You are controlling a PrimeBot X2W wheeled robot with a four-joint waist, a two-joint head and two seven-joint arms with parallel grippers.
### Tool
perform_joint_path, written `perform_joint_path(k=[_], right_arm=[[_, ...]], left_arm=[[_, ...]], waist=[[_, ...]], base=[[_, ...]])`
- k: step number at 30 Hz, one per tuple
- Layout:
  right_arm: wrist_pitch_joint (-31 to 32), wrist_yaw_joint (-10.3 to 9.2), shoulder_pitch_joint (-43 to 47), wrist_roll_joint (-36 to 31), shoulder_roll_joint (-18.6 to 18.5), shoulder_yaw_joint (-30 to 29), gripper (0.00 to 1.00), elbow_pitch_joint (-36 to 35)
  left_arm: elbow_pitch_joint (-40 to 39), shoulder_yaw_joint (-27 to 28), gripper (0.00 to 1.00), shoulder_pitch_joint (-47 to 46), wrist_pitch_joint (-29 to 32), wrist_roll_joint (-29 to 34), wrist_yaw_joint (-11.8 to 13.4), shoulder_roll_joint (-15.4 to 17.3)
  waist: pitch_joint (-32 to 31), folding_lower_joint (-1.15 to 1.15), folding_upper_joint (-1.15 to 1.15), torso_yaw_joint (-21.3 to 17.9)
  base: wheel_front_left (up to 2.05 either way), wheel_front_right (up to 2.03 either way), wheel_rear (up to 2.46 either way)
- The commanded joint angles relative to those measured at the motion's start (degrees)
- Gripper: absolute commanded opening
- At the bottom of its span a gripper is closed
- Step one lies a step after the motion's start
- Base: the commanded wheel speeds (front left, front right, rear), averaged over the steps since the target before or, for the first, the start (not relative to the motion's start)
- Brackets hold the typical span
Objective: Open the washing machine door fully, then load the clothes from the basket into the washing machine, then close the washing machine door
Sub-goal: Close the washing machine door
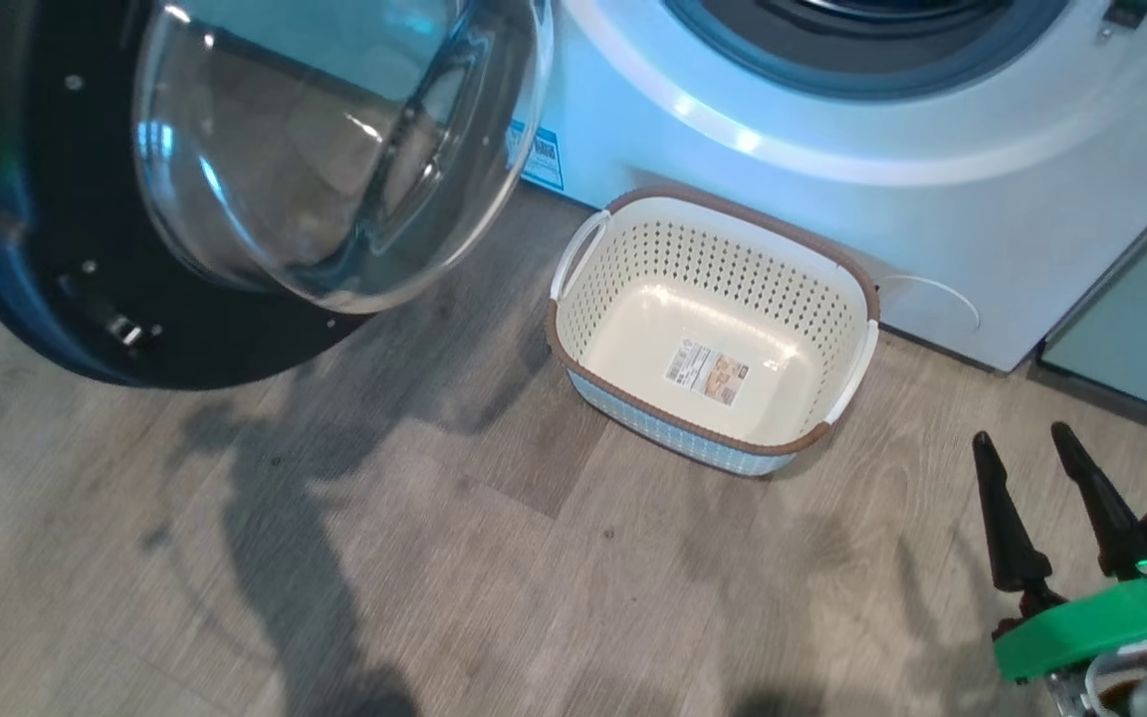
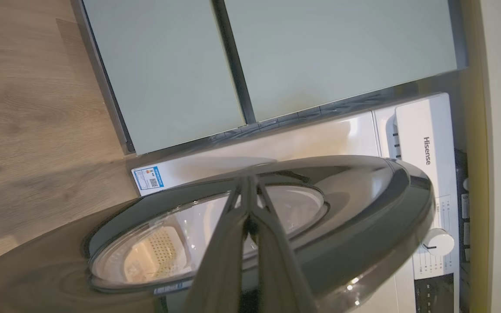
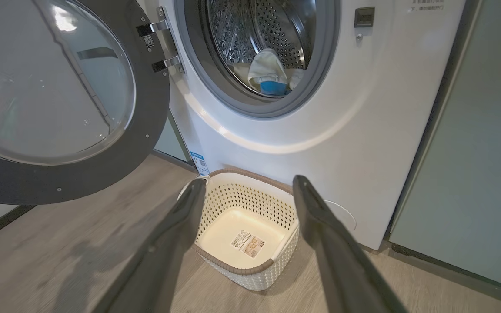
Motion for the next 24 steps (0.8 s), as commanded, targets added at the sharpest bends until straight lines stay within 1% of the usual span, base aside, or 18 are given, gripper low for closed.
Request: perform_joint_path(k=[1, 8, 15, 19, 24], right_arm=[[-0.5, 0.26, 0.2, 0.1, -0.1, 0.8, 1.00, -1.5], [-0.5, 0.26, 1.6, 0.3, 0.9, 0.4, 1.00, -1.2], [-0.5, 0.26, 2.5, 0.4, 1.5, -0.1, 1.00, -1.2], [-0.5, 0.26, 2.9, 0.4, 1.9, -0.1, 1.00, -1.0], [-0.5, 0.26, 3.5, 0.6, 2.5, -0.1, 1.00, -0.8]], left_arm=[[-2.6, 0.1, 0.00, 0.5, 1.1, 0.3, -0.1, 2.3], [-5.5, -1.2, 0.00, 2.6, 3.6, -1.0, -0.1, 0.0], [-8.8, -4.0, 0.00, 5.1, 6.6, -1.3, -0.1, -2.7], [-10.9, -5.6, 0.00, 6.2, 7.7, -1.4, -0.1, -4.6], [-13.5, -6.8, 0.00, 7.6, 8.5, -1.8, -0.1, -6.1]], waist=[[-1.0, 0.00, 0.00, 0.3], [-3.7, 0.00, 0.00, 1.1], [-5.6, 0.00, 0.00, 2.3], [-6.9, 0.00, 0.00, 2.4], [-8.6, 0.00, 0.00, 2.2]], base=[[0.00, 0.00, 0.00], [0.00, 0.00, 0.00], [0.00, 0.00, 0.00], [0.00, 0.00, 0.00], [0.00, 0.00, 0.00]])
